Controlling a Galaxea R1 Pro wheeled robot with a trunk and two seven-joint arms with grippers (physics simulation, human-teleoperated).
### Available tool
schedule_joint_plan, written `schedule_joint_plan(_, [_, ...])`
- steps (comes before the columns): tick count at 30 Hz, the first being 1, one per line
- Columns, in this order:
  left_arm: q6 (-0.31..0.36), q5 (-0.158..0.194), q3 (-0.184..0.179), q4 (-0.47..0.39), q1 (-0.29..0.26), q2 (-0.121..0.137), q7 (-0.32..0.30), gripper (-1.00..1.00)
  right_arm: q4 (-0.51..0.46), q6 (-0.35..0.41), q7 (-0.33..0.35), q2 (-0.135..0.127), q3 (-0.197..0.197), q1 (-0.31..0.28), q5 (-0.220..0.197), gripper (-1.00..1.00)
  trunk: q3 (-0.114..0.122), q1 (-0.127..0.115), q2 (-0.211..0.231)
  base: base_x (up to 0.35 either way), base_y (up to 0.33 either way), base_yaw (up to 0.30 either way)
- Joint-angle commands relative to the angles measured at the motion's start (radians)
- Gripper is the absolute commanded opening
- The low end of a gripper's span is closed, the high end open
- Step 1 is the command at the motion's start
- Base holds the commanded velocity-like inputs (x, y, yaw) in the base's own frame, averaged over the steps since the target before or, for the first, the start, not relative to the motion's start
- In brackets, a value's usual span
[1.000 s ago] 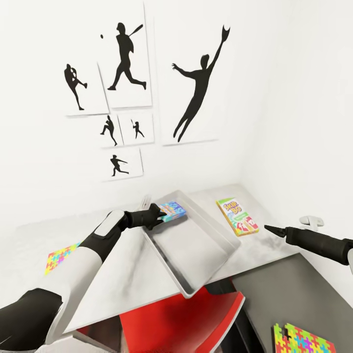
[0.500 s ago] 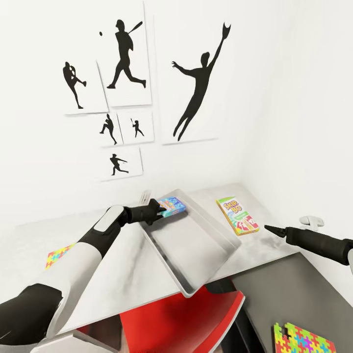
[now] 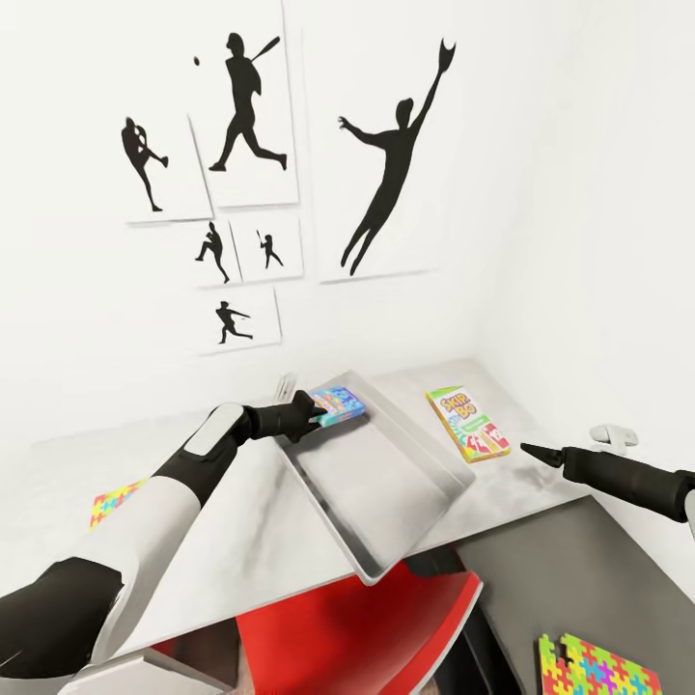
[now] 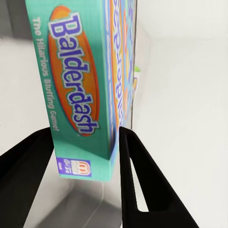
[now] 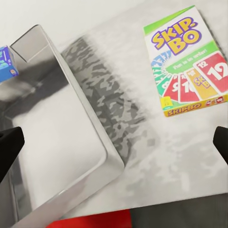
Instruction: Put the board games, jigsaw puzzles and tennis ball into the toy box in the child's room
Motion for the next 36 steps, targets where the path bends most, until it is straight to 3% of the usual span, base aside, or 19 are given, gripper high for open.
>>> schedule_joint_plan(1, [0.0,0.011,-0.001,-0.001,-0.001,0.0,0.009,-1.0,0.0,0.005,0.008,0.0,-0.001,-0.001,0.005,1.0,-0.003,0.001,-0.002,0.0,0.0,0.0])
schedule_joint_plan(36, [-0.01,0.011,-0.002,0.0,-0.001,-0.001,0.01,-1.0,0.0,0.005,0.009,-0.002,-0.001,-0.001,0.005,1.0,-0.059,0.001,-0.002,0.0,0.0,0.0])
